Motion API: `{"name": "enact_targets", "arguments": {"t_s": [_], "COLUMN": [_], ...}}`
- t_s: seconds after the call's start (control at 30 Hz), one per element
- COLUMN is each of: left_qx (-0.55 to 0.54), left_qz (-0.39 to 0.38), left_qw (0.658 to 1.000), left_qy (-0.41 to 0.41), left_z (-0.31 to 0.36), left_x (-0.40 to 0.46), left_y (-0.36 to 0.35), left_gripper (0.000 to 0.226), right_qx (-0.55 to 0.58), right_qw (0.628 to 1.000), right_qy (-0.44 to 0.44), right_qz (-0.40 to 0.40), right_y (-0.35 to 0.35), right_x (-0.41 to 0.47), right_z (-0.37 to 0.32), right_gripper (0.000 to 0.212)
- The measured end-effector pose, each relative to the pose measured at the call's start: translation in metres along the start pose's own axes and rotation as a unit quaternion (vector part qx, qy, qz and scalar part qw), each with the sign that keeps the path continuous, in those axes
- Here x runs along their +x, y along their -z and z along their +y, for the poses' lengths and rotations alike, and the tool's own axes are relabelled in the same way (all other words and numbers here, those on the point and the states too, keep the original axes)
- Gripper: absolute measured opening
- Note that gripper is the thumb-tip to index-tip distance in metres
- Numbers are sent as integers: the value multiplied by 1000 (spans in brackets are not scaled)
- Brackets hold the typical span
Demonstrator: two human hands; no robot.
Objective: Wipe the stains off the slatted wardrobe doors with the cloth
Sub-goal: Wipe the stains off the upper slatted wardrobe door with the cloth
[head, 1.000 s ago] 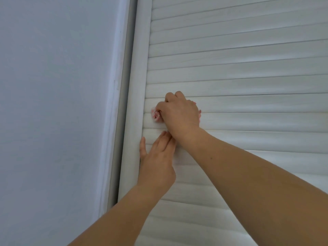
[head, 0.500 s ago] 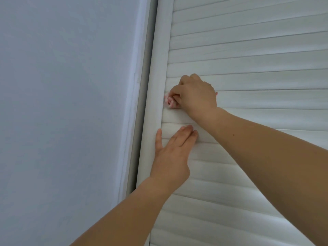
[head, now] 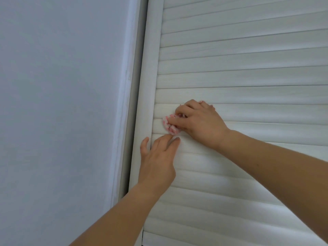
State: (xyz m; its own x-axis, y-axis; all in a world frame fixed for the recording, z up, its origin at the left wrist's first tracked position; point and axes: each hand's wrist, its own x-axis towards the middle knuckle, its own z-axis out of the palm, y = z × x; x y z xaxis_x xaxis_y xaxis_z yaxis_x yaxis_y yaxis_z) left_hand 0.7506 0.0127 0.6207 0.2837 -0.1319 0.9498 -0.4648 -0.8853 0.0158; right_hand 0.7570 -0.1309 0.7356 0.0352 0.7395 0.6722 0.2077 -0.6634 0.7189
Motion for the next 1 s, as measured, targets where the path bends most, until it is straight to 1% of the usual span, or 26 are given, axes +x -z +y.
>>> {"name": "enact_targets", "arguments": {"t_s": [0.1,0.17,0.27,0.33,0.37,0.47,0.53,0.67,0.8,0.87,1.0], "left_qx": [4,27,11,-11,-6,-18,-31,-44,-48,-44,-16], "left_qz": [-41,-38,-26,-25,-19,-6,-9,-18,-4,-29,-82], "left_qw": [999,998,999,999,1000,1000,999,998,996,996,990], "left_qy": [24,32,39,26,14,-8,-17,-44,-71,-78,-113], "left_z": [8,12,27,38,44,65,79,103,122,128,137], "left_x": [2,3,8,14,17,27,32,40,46,48,50], "left_y": [9,12,13,11,10,8,5,2,1,2,4], "left_gripper": [69,69,75,76,75,71,71,71,73,74,76], "right_qx": [-10,-11,-38,-52,-57,-62,-67,-67,-72,-77,-69], "right_qw": [999,997,994,992,990,985,978,965,946,935,900], "right_qy": [-38,-58,-81,-99,-111,-159,-196,-252,-311,-341,-426], "right_qz": [28,45,61,63,60,29,10,24,53,58,61], "right_y": [7,12,25,37,43,64,78,92,99,103,104], "right_x": [-25,-41,-69,-88,-98,-126,-145,-179,-206,-212,-205], "right_z": [2,5,20,32,37,50,58,77,91,91,82], "right_gripper": [37,36,36,34,35,50,53,44,37,33,28]}}
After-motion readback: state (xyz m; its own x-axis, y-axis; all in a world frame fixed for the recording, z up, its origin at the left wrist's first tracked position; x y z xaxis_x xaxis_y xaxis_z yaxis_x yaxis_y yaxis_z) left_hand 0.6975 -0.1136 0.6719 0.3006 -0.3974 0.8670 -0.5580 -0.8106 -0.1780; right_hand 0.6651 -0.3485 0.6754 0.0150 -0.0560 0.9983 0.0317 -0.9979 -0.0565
